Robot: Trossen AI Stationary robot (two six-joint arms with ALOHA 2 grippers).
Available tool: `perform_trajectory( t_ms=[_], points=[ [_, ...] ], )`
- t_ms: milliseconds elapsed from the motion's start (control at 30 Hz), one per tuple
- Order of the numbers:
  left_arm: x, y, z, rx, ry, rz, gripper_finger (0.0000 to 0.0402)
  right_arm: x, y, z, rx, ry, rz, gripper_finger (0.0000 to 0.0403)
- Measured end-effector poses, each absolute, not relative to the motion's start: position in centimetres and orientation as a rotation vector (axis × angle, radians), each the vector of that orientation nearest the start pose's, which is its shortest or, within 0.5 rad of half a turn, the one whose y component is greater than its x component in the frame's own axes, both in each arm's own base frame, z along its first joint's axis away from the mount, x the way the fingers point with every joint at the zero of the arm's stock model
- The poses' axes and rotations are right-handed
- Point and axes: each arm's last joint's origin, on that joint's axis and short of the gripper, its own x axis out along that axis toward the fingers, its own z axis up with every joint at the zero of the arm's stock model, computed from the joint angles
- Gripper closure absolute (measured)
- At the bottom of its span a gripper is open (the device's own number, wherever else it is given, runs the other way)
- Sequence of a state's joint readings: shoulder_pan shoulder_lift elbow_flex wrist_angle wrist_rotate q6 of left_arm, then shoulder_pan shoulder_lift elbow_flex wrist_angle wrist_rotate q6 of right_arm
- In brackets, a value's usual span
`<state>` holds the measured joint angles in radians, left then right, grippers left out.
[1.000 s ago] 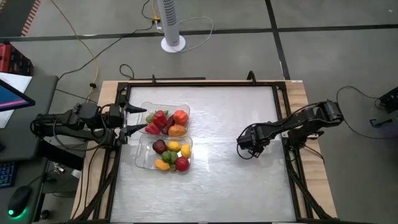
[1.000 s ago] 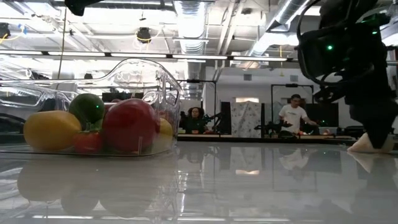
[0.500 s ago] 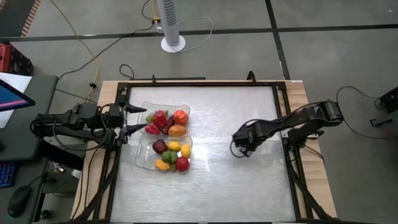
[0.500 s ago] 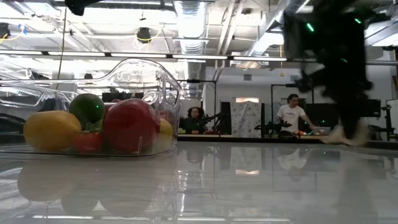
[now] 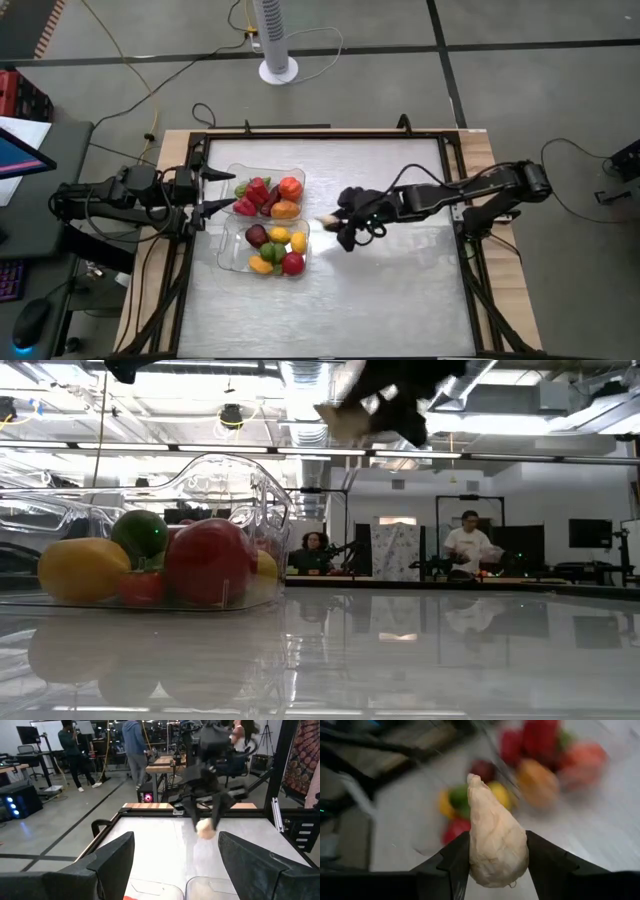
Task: Sort produce into baskets
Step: Put the white garlic into the top transparent bin, then return to Home Position
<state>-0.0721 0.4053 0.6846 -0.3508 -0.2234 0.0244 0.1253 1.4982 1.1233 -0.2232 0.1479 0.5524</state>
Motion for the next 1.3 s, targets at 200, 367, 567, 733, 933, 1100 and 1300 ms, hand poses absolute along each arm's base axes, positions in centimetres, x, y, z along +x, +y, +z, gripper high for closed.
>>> perform_trajectory(
  t_ms=[200,367,567,733,933,1100,1300],
  points=[
    [9.3,0.0,32.7,0.038,0.065,0.151,0.0127,35.8,3.2,27.8,0.316,0.351,-0.129,0.0203],
    [9.4,0.0,32.6,0.027,0.068,0.152,0.0127,39.6,0.7,25.8,0.199,0.24,-0.168,0.0203],
    [9.6,0.0,32.6,0.035,0.077,0.151,0.0127,44.3,-3.1,23.7,0.146,0.273,-0.205,0.0196],
    [9.5,0.0,32.7,0.052,0.072,0.17,0.0127,46.2,-5.1,23.2,0.176,0.36,-0.098,0.0148],
    [9.5,0.0,33.2,0.079,0.023,0.182,0.0127,45.5,-6.2,23.4,0.19,0.455,-0.12,0.0109],
    [10.5,-0.2,32.1,0.115,-0.093,0.127,0.0127,43.1,-6.0,25.8,0.123,0.519,-0.158,0.0108],
    [11.3,-0.2,29.8,0.079,-0.179,0.16,0.0127,37.8,-5.5,27.0,0.077,0.437,-0.222,0.0112]
  ],
)
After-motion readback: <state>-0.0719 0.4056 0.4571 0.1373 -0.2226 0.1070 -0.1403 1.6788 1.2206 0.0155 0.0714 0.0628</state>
